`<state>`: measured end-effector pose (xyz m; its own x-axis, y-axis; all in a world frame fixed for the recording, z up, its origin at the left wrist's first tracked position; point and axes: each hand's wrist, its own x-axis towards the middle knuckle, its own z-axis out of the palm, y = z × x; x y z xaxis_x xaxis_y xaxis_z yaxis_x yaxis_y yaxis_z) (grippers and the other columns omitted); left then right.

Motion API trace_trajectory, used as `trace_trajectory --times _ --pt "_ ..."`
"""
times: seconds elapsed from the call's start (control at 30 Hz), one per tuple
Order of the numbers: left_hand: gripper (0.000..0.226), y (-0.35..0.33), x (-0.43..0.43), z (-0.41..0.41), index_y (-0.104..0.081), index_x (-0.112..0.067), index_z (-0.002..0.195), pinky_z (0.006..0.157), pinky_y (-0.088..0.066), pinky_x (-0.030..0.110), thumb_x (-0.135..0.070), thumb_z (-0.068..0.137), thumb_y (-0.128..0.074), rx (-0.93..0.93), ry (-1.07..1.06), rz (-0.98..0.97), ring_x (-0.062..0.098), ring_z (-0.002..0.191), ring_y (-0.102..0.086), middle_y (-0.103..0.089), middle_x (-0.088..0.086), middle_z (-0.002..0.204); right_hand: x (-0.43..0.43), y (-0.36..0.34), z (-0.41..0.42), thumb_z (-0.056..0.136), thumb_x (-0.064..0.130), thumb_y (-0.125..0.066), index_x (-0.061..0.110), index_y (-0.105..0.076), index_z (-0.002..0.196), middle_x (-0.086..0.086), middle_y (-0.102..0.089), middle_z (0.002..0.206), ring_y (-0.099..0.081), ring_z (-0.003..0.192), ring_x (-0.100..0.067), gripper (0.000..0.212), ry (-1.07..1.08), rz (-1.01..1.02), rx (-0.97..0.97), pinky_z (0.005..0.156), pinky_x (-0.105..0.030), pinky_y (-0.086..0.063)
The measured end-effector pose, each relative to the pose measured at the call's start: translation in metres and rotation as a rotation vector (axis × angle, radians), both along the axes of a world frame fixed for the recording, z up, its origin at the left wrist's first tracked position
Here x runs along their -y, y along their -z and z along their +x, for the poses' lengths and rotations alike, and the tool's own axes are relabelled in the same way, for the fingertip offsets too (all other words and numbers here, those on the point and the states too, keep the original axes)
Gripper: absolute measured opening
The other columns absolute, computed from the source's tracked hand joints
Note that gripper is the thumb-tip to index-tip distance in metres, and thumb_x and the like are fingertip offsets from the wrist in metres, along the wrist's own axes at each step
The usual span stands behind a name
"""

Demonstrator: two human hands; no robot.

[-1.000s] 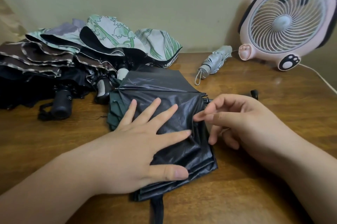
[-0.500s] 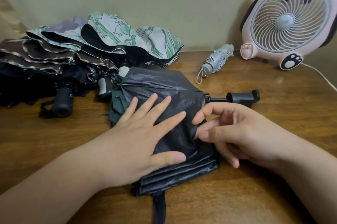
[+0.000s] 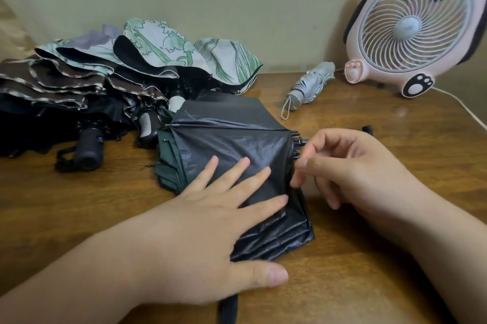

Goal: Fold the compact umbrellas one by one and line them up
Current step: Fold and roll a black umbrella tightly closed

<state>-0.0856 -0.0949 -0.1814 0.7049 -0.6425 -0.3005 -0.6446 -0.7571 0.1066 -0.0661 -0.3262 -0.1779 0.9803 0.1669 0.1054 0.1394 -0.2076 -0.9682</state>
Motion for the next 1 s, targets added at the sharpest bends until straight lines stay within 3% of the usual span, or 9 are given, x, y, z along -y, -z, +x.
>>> trace_trajectory --times 0.2,0.3,0.4,0.47,0.53,0.63,0.73,0.87,1.0 --pt "0.101 0.009 0.010 -0.006 0.034 -0.054 0.147 0.113 0.037 0.033 -0.099 0.072 -0.016 0.056 0.154 -0.027 -0.002 0.135 0.050 0.045 -0.027 0.154 -0.005 0.017 0.002 0.082 0.012 -0.074 0.015 -0.065 0.077 -0.003 -0.067 0.072 -0.059 0.062 -0.012 0.011 0.046 -0.178 0.351 0.061 -0.029 -0.049" --pt "0.099 0.020 -0.001 -0.009 -0.008 -0.040 0.161 0.123 -0.010 0.043 -0.090 0.078 -0.032 0.132 0.222 -0.037 0.011 0.156 -0.007 -0.019 -0.011 0.170 -0.009 0.023 0.002 0.079 0.015 -0.068 0.022 -0.065 0.085 0.010 -0.068 0.099 -0.062 0.100 -0.012 0.010 -0.016 -0.538 0.587 0.088 -0.035 -0.048" --pt "0.067 0.004 0.008 -0.018 -0.031 -0.049 0.151 0.110 -0.019 0.010 -0.071 0.088 -0.039 0.273 0.261 -0.041 -0.008 0.140 -0.033 -0.039 -0.030 0.154 -0.010 0.026 0.005 0.078 0.028 -0.065 0.027 -0.068 0.094 0.011 -0.061 0.129 -0.048 0.133 -0.017 0.016 -0.047 -0.821 0.655 0.108 -0.049 -0.038" --pt "0.046 0.009 0.014 -0.016 -0.029 -0.055 0.151 0.116 -0.006 0.006 -0.054 0.105 -0.032 0.191 0.351 -0.285 -0.015 0.148 -0.014 -0.018 -0.041 0.158 -0.009 0.025 0.005 0.079 0.033 -0.064 0.028 -0.071 0.092 0.010 -0.062 0.132 -0.048 0.136 -0.017 0.016 -0.041 -0.866 0.621 0.110 -0.050 -0.037" --pt "0.042 0.005 0.011 -0.014 -0.050 -0.051 0.142 0.118 -0.028 0.016 -0.058 0.101 -0.049 0.088 0.229 -0.469 -0.008 0.142 -0.038 -0.049 -0.031 0.149 -0.008 0.024 0.005 0.080 0.036 -0.064 0.029 -0.073 0.089 0.010 -0.064 0.131 -0.050 0.134 -0.017 0.015 -0.023 -0.880 0.580 0.108 -0.050 -0.040" --pt "0.026 0.006 -0.005 -0.005 -0.071 -0.039 0.118 0.104 -0.050 0.031 -0.050 0.096 -0.063 0.341 0.037 -0.812 0.001 0.120 -0.061 -0.070 -0.020 0.119 -0.007 0.021 0.003 0.081 0.038 -0.064 0.031 -0.073 0.088 0.012 -0.065 0.129 -0.052 0.131 -0.016 0.014 -0.021 -0.893 0.553 0.105 -0.050 -0.043" --pt "0.044 0.002 -0.006 0.015 -0.064 -0.033 0.135 0.127 -0.017 0.031 -0.050 0.095 -0.057 0.585 -0.172 -0.637 0.006 0.149 -0.031 -0.050 -0.013 0.152 -0.010 0.018 -0.001 0.082 0.038 -0.062 0.032 -0.071 0.084 0.015 -0.066 0.118 -0.055 0.124 -0.013 0.011 -0.043 -0.938 0.574 0.102 -0.046 -0.044" --pt "0.070 0.007 -0.010 0.025 -0.017 -0.045 0.160 0.127 0.013 0.040 -0.069 0.097 -0.040 0.384 -0.286 -0.300 0.006 0.154 0.021 0.008 -0.015 0.171 -0.011 0.016 -0.003 0.084 0.037 -0.060 0.031 -0.068 0.079 0.019 -0.065 0.093 -0.059 0.102 -0.011 0.012 -0.058 -0.962 0.582 0.093 -0.042 -0.048" --pt "0.069 0.011 -0.011 0.023 -0.006 -0.049 0.160 0.125 0.019 0.043 -0.072 0.099 -0.030 0.301 -0.288 -0.217 0.009 0.151 0.032 0.025 -0.013 0.167 -0.009 0.008 -0.002 0.087 0.040 -0.058 0.029 -0.067 0.077 0.018 -0.063 0.079 -0.058 0.091 -0.013 0.018 -0.058 -0.973 0.603 0.081 -0.043 -0.051"
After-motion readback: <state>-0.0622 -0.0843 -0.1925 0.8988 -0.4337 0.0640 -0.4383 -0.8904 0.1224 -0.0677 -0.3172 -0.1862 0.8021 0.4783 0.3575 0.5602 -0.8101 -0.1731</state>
